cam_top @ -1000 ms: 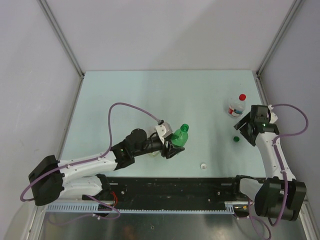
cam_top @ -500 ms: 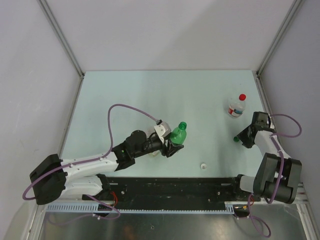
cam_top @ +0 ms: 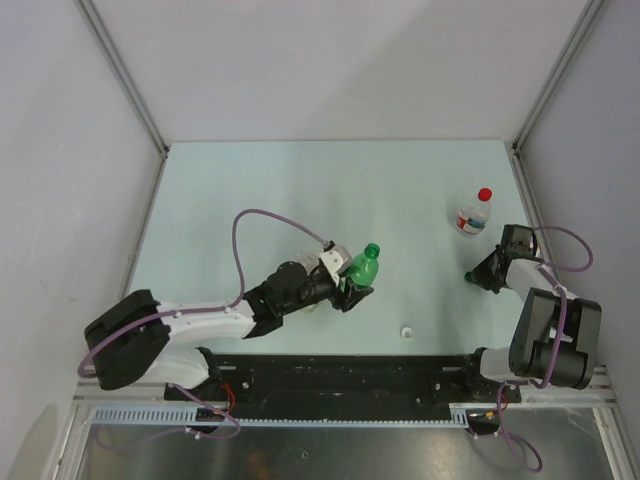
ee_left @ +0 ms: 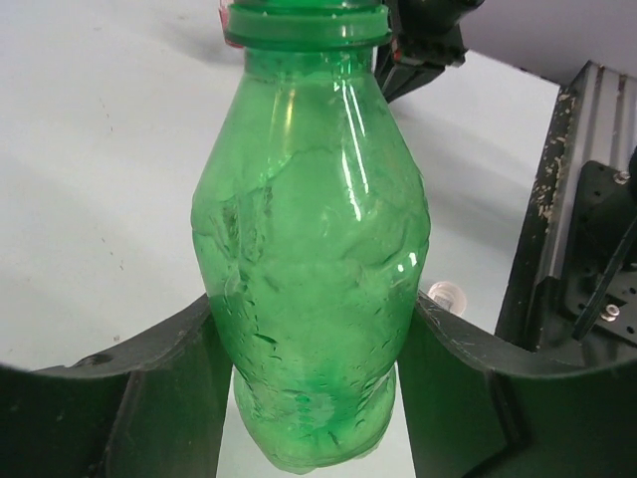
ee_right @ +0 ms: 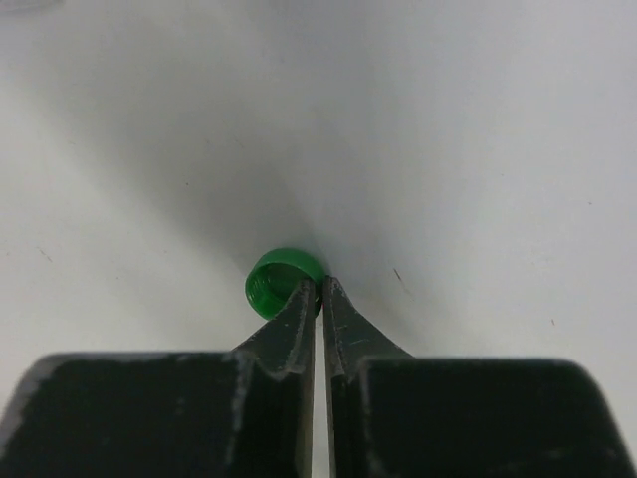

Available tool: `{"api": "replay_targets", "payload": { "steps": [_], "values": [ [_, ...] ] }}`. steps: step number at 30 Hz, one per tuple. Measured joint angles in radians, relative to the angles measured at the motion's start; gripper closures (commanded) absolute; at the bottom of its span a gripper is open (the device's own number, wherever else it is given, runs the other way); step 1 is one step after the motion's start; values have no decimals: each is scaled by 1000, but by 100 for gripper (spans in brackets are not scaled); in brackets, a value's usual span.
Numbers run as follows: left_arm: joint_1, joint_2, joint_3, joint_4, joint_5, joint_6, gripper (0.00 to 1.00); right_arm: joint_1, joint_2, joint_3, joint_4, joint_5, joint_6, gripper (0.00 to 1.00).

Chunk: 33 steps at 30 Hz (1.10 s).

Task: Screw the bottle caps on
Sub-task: Pick up the bottle cap from the center of the board.

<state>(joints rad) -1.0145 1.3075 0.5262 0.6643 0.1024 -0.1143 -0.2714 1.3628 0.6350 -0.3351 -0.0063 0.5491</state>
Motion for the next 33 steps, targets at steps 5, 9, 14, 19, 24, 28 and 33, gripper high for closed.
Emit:
{"api": "replay_targets", "payload": {
  "steps": [5,9,14,19,24,28,33],
  "values": [
    [0,127,1,95,-4,2,77,0,-9,-13,25,-14,-5,100],
    [0,229,17,126,-3,1,46,0,-35,-27,24,-24,-13,100],
    [0,241,18,140,-8,-4,6,2,-66,-29,23,-37,-26,100],
    [-3,203,16,159,-5,-15,1,29,-126,-31,18,-52,-35,100],
    [-14,153,9,163,32,-63,1,87,-288,-33,-17,-76,-74,100],
    [-42,97,15,137,36,-106,1,167,-440,-33,-45,-117,-119,100],
    [-89,71,103,19,16,-177,6,380,-567,-33,-64,-134,-163,100]
  ]
}}
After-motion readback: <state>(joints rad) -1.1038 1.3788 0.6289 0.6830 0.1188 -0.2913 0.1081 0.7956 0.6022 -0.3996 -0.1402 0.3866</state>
